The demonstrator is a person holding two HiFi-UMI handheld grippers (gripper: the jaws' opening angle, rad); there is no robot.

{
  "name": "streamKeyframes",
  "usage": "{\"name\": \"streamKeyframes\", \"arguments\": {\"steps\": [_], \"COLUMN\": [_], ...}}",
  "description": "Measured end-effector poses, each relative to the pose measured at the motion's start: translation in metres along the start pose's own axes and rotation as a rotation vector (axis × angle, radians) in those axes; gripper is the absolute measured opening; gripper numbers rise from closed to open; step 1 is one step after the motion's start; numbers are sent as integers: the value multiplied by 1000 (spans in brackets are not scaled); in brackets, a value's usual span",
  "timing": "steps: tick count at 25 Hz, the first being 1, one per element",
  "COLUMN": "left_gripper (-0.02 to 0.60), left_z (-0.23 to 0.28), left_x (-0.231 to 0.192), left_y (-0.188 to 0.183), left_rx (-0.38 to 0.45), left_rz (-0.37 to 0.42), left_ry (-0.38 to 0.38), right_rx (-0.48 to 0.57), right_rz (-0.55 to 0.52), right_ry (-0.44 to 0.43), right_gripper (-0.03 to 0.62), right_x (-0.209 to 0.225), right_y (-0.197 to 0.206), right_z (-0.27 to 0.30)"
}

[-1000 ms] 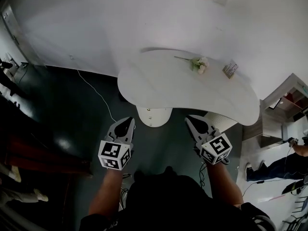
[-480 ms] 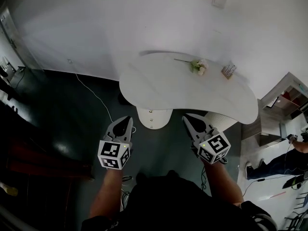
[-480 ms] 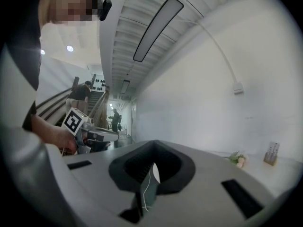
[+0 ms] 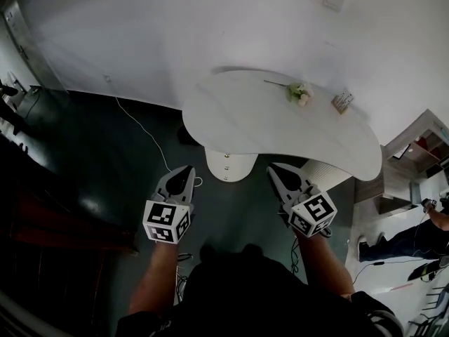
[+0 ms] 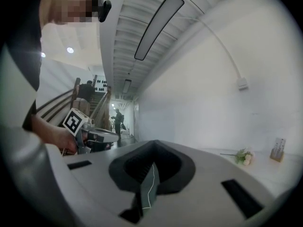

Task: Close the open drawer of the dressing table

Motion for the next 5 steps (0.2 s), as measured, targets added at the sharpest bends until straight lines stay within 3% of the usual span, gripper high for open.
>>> {"name": "streamKeyframes", "arguments": {"steps": [5], "left_gripper": [0], "left_z": [-5], "left_x": [-13], "left_y": [4], "left_rx": [1], "left_rz": [3], "left_ry": [-5], "right_rx": [11], "right_rz": [-4], "right_ry": [-13], "right_gripper": [3], "right_x": [-8], "right_y": [0], "right_z": [17]}}
Point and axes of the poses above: the fingertips, and each gripper's own axes: z forward along the fingers, x to its right, y out of its underside, the point moved 7 cm from there along -z, backward along the fingers, and after that the axes turned 10 degrees about -y, right-handed, at the moved point
